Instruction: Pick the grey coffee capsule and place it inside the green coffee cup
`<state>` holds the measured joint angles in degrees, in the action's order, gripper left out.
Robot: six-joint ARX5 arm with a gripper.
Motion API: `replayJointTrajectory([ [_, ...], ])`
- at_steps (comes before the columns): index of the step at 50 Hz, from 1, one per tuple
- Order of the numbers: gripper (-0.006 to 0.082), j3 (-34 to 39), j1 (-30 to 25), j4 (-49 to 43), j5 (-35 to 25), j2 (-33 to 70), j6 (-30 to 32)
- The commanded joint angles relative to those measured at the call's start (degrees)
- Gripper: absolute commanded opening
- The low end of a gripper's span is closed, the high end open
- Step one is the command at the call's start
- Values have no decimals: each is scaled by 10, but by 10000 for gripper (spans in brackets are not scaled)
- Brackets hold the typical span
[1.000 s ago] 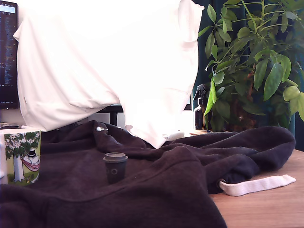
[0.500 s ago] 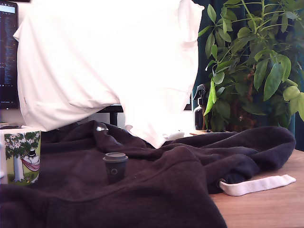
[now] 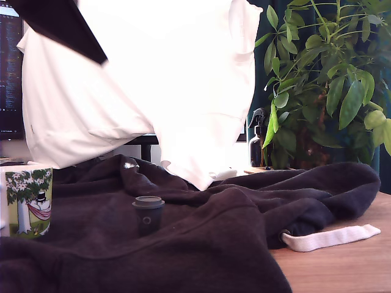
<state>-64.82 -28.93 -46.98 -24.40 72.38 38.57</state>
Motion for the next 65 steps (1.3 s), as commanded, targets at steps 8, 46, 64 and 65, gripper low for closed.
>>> replayJointTrajectory([
  [8, 654, -20, -63, 18, 91, 84, -17],
  [46, 685, -22, -89, 102, 129, 258, -6],
  [64, 682, -23, -73, 111, 77, 282, -6],
  [65, 682, -23, -73, 110, 75, 284, -6],
])
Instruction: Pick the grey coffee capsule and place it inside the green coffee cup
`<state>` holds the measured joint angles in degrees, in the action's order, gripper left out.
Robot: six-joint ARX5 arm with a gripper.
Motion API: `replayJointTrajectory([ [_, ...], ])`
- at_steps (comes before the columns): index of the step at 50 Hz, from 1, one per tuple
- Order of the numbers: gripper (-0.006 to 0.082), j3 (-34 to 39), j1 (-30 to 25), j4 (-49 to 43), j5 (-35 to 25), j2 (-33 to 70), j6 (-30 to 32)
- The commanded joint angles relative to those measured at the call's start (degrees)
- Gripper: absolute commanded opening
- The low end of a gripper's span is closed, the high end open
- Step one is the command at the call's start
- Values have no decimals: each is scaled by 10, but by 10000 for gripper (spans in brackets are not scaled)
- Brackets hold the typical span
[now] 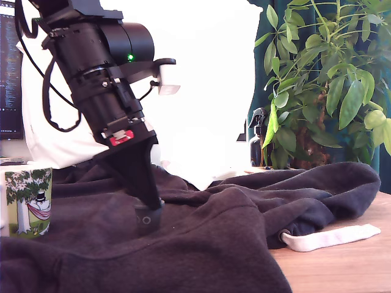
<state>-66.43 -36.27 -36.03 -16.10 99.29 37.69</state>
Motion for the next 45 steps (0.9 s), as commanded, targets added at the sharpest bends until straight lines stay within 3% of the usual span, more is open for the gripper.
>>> replayJointTrajectory([
  [1, 681, -7, 0, 0, -10, 17, 2],
  [10, 677, -7, 0, 0, -8, 38, 2],
  [16, 601, -7, 0, 3, -8, 39, 1],
  [19, 516, -7, 0, 2, -8, 39, -2],
  [25, 221, -7, 0, -1, -8, 39, -2],
  [28, 134, -7, 0, -3, -8, 39, -2],
  [45, 93, -49, 4, -62, -3, 38, -2],
])
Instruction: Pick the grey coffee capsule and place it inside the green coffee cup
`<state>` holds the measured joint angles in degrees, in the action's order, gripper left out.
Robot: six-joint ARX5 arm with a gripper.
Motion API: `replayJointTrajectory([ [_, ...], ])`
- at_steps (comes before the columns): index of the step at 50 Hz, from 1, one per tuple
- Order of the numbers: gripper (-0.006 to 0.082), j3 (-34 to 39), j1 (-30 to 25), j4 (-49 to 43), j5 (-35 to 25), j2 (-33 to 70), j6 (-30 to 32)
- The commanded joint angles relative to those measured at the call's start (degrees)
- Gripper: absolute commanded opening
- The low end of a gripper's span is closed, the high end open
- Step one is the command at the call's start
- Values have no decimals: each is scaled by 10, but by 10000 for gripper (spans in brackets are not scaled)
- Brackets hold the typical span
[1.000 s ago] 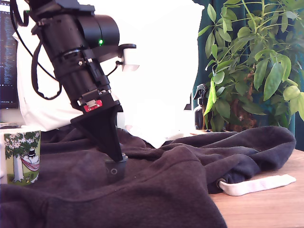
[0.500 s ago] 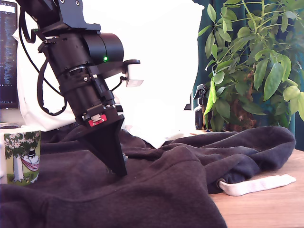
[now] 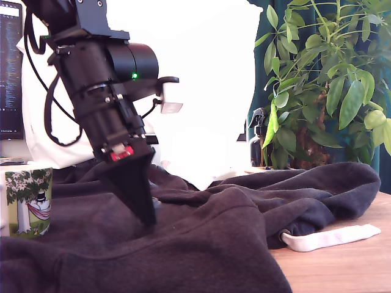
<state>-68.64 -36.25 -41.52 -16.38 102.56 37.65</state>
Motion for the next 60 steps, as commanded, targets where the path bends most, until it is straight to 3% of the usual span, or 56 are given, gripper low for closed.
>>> replayJointTrajectory([
  [1, 93, -33, 5, -14, 0, 5, -2],
  [22, 94, -199, 58, -251, 37, 5, -42],
  [36, 94, -206, 110, -336, 80, -13, -79],
  [60, 93, -206, 191, -362, 85, -62, -125],
])
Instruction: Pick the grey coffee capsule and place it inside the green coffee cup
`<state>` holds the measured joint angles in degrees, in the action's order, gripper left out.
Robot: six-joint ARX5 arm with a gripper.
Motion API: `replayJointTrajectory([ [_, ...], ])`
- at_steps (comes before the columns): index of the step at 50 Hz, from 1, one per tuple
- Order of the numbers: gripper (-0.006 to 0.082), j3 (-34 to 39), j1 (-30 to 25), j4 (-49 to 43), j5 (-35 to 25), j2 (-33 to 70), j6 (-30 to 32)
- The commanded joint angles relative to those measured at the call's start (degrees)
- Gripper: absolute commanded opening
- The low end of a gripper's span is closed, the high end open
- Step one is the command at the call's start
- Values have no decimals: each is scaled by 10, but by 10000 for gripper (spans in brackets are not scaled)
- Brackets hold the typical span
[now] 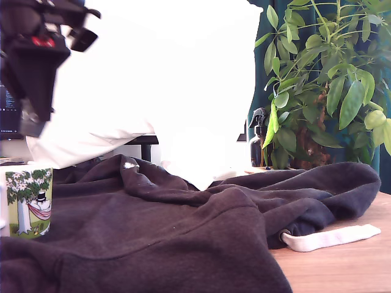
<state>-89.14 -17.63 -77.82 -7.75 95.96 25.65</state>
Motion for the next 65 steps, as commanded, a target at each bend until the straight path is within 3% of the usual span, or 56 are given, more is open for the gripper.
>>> replayJointTrajectory([
  [1, 94, -1, 7, 0, -1, 4, -15],
  [16, 114, -1, 24, 0, -4, 4, -37],
  [19, 210, -1, 27, 0, -8, 4, -45],
  [24, 563, -1, 30, 0, -12, 4, -50],
  [27, 705, -1, 31, 0, -12, 4, -63],
  [38, 724, -1, 31, 0, -12, 4, -69],
  [43, 684, -1, 31, 1, -12, 4, -83],
  [46, 558, -1, 32, 1, -6, 4, -88],
  [49, 301, -1, 34, 7, -5, 3, -88],
  [50, 154, -1, 37, 12, -6, 3, -88],
  [52, -58, -1, 41, 22, -6, 2, -88],
  [54, 25, -1, 48, 38, -9, 2, -88],
  [57, -22, -1, 54, 62, -12, -1, -88],
  [65, -22, 0, 82, 161, -75, -34, -89],
])
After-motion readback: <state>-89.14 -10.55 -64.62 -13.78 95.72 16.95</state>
